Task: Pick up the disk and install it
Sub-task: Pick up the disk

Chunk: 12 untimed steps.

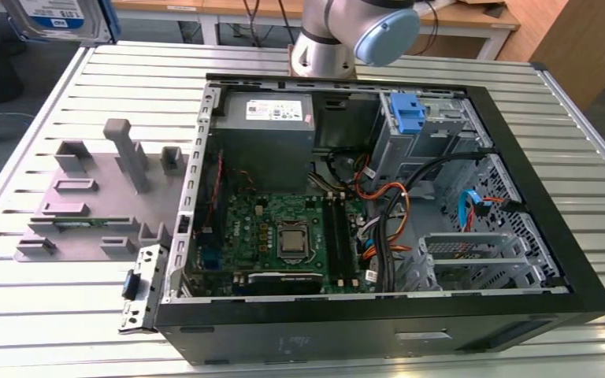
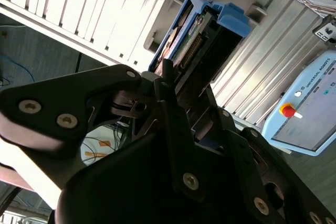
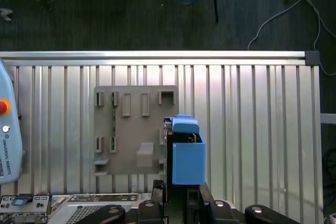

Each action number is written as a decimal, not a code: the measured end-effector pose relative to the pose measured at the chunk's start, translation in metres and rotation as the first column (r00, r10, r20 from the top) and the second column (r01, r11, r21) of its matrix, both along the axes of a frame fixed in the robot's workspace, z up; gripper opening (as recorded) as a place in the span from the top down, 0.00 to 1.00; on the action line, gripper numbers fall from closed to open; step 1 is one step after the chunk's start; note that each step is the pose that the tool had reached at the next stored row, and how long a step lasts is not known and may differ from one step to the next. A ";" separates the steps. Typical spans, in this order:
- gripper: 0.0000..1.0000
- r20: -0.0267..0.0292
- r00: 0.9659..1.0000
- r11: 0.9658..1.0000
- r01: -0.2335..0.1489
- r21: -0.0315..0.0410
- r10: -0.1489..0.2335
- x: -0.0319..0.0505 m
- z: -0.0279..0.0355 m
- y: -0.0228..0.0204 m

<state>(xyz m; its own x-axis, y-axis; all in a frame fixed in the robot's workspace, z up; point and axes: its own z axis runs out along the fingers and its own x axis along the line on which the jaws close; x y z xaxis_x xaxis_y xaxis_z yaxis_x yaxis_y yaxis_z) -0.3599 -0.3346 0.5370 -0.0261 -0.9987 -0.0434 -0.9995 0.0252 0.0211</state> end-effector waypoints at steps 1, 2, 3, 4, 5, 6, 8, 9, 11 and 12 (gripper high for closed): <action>0.65 0.000 1.000 1.000 0.000 0.000 0.000 0.0015 0.0000 0.0000; 0.65 0.000 1.000 1.000 0.000 0.000 0.000 0.0030 0.0000 0.0000; 0.65 0.000 1.000 1.000 0.000 0.000 0.000 0.0044 0.0000 0.0000; 0.65 0.000 1.000 1.000 0.000 0.000 0.000 0.0059 0.0000 0.0000; 0.65 0.000 1.000 1.000 0.000 0.000 0.000 0.0073 0.0000 0.0000; 0.65 0.000 1.000 1.000 0.000 0.000 0.000 0.0087 0.0000 0.0000; 0.65 0.000 1.000 1.000 0.000 0.000 0.000 0.0113 0.0000 0.0000; 0.65 0.000 1.000 1.000 0.000 0.000 0.000 0.0126 0.0000 0.0000; 0.65 0.000 1.000 1.000 0.000 0.000 0.000 0.0145 0.0000 0.0000; 0.65 0.000 1.000 1.000 0.000 0.000 0.000 0.0146 0.0000 0.0000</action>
